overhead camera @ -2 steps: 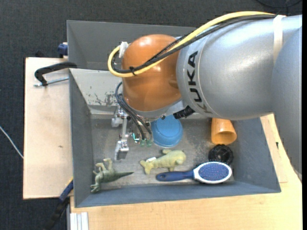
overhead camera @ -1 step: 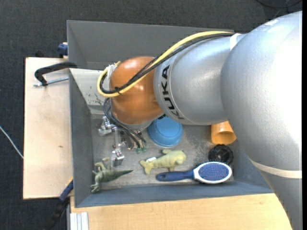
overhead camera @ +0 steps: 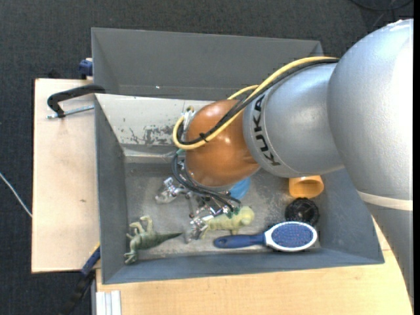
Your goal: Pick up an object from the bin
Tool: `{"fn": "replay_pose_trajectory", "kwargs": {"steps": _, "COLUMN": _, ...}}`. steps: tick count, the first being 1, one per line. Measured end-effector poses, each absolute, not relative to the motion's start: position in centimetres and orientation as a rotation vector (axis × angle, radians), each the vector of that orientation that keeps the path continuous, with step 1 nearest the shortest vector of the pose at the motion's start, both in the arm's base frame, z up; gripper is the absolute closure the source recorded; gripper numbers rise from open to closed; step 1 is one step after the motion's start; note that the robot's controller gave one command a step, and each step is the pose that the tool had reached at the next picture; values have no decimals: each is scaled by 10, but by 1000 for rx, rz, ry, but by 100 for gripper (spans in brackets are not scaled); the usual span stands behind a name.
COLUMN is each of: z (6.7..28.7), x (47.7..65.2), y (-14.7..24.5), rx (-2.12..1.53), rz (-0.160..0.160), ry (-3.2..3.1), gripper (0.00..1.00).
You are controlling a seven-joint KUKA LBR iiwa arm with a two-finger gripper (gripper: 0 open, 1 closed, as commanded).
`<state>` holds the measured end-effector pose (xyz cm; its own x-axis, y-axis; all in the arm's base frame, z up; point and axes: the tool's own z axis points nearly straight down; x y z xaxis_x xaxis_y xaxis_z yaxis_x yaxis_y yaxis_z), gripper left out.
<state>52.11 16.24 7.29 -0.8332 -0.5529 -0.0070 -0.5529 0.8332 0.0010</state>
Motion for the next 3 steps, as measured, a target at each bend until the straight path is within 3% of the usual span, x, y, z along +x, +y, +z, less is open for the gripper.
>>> {"fn": "replay_pose_trajectory", "kwargs": {"steps": 1, "z": 73, "x": 503, "y": 126, "rx": -1396, "rz": 1, "ry": 2803, "gripper": 0}}
{"fn": "replay_pose_trajectory", "kwargs": {"steps": 2, "z": 91, "x": 498, "y": 56, "rx": -1705, "rz": 1, "ry": 2631, "gripper": 0}}
{"fn": "replay_pose_trajectory", "kwargs": {"steps": 3, "z": 90, "x": 498, "y": 56, "rx": -1708, "rz": 2, "ry": 2633, "gripper": 100}}
